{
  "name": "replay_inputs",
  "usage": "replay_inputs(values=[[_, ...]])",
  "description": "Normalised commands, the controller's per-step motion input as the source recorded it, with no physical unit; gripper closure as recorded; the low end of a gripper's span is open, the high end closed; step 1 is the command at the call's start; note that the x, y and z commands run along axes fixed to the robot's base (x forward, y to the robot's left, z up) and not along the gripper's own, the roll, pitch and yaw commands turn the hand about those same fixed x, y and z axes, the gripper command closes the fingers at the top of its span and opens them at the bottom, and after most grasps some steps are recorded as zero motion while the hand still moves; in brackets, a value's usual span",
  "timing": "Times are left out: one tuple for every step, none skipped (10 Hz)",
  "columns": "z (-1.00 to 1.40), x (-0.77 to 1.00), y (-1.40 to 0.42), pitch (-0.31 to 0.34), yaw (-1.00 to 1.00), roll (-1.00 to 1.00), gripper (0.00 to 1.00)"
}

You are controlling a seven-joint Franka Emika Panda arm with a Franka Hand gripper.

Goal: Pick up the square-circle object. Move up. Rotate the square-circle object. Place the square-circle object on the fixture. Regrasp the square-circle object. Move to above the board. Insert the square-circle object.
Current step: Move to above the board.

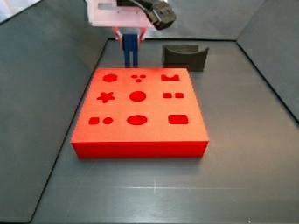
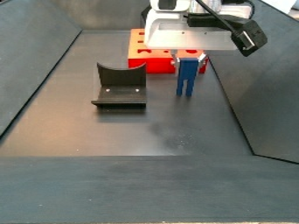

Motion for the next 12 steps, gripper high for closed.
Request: replay_inputs(values=[[1.0,-0.1,0.43,-0.034,-0.08,0.25,1.0],[1.0,-0.1,0.4,-0.017,-0.07,0.24,1.0],[1.0,-0.09,0.37,0.023,-0.04,0.22,1.0],[1.0,-0.09,0.36,0.04,-0.03,0.21,1.0],[1.0,-0.08,0.33,0.053,-0.02,0.17,1.0],[1.0,-0.08,0.31,0.049,0.0,0.13,1.0],[1.0,-0.08,0.3,0.048,-0.01,0.11,1.0],[1.0,-0.07,0.28,0.049,-0.01,0.09,1.0],[1.0,-0.07,0.26,0.053,-0.01,0.07,1.0],[1.0,-0.06,0.25,0.058,-0.01,0.06,1.0],[1.0,-0.06,0.23,0.067,-0.01,0.06,1.0],[1.0,-0.05,0.21,0.076,-0.01,0.06,1.0]])
